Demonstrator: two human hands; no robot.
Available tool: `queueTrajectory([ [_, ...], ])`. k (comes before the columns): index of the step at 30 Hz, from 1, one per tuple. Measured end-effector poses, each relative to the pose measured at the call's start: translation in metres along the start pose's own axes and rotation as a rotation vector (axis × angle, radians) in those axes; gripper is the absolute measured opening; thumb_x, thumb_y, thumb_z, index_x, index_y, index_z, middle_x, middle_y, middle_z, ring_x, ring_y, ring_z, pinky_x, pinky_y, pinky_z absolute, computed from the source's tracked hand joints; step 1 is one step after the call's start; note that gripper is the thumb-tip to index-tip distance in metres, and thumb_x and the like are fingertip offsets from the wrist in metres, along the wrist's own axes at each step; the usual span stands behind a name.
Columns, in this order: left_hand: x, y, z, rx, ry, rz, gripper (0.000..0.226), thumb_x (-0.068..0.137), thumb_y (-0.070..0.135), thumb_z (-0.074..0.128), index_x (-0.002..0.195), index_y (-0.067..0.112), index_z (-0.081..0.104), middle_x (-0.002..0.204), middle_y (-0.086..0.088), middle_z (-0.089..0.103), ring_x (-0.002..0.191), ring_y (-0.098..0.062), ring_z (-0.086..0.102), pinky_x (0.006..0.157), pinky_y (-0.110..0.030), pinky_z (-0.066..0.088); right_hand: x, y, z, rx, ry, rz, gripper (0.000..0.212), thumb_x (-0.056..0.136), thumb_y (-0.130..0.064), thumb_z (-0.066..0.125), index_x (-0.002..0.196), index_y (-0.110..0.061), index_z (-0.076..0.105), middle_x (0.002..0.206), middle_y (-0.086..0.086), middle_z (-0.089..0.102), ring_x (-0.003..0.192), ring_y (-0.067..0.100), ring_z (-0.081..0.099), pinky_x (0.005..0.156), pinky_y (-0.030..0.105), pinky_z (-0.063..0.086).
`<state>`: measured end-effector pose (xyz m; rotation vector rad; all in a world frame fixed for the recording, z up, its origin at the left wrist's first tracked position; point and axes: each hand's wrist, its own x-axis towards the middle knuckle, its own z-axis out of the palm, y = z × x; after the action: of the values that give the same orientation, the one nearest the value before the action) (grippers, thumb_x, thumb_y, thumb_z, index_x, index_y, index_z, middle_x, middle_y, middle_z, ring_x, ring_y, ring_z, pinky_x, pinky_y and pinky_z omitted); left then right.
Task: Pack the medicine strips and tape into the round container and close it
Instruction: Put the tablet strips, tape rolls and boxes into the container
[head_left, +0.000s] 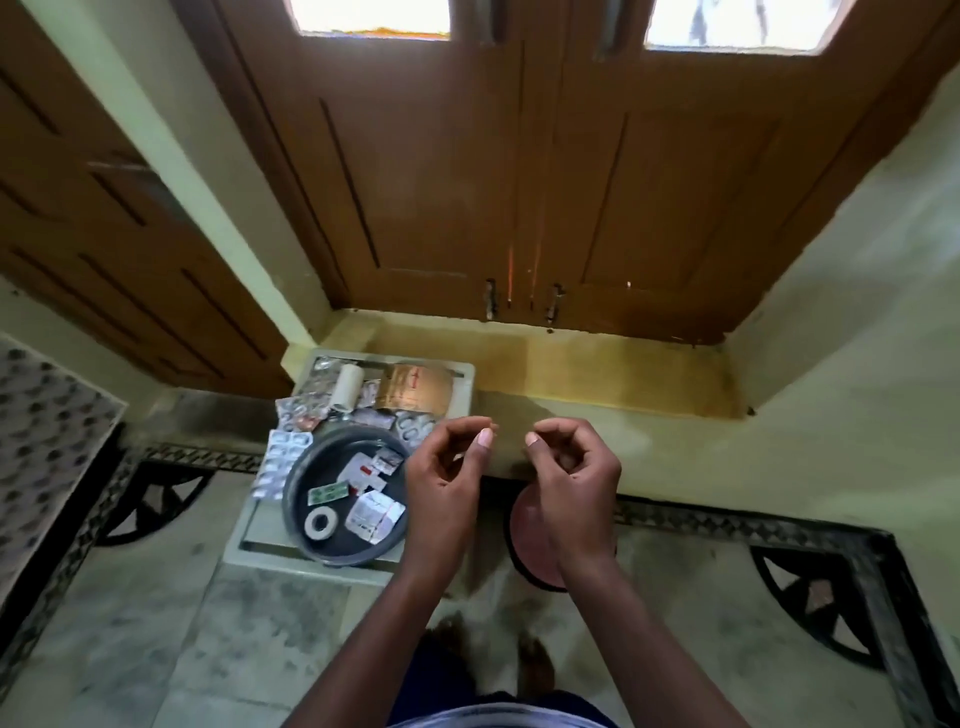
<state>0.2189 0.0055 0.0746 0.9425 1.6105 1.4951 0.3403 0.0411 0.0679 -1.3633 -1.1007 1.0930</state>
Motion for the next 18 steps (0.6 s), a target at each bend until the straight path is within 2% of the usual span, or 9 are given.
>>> queueTrajectory([
  [5,0.018,-0.009,-0.046,0.011,0.060,-0.001,0.011,0.098,0.010,0.068,0.103,0.015,0.076,0.099,0.000,0.079,0.098,-0.016,0.074,0.082,-0.025,0.058,-0.015,0.006,0.047,-0.006,-0.058,0.006,0.011,0.089,0.001,0.072,0.089,-0.011,0.072,0.084,0.003,0.074,0.080,0.016,0.071,0.074,0.027,0.059],
  [10,0.055,-0.032,-0.119,0.054,0.025,-0.029,0.012,0.100,0.011,0.066,0.104,0.016,0.076,0.101,0.002,0.079,0.101,-0.014,0.074,0.088,-0.032,0.060,-0.030,0.015,0.121,-0.071,-0.052,0.025,0.012,0.089,-0.003,0.073,0.088,-0.015,0.072,0.082,0.002,0.075,0.079,0.020,0.072,0.074,0.035,0.061],
  [14,0.089,-0.049,-0.171,0.142,-0.013,-0.090,0.013,0.100,0.014,0.066,0.105,0.018,0.076,0.101,0.004,0.078,0.099,-0.012,0.074,0.086,-0.031,0.060,-0.037,0.025,0.169,-0.155,0.024,0.013,0.013,0.087,-0.004,0.073,0.087,-0.017,0.072,0.082,-0.001,0.074,0.078,0.015,0.071,0.072,0.031,0.060],
  [18,0.125,-0.064,-0.201,0.300,-0.083,-0.173,0.012,0.098,0.014,0.067,0.107,0.013,0.076,0.100,0.001,0.077,0.095,-0.015,0.072,0.076,-0.019,0.056,-0.037,0.041,0.195,-0.191,0.118,0.111,0.011,0.089,-0.001,0.069,0.091,-0.012,0.072,0.084,0.002,0.073,0.078,0.013,0.068,0.073,0.027,0.057],
])
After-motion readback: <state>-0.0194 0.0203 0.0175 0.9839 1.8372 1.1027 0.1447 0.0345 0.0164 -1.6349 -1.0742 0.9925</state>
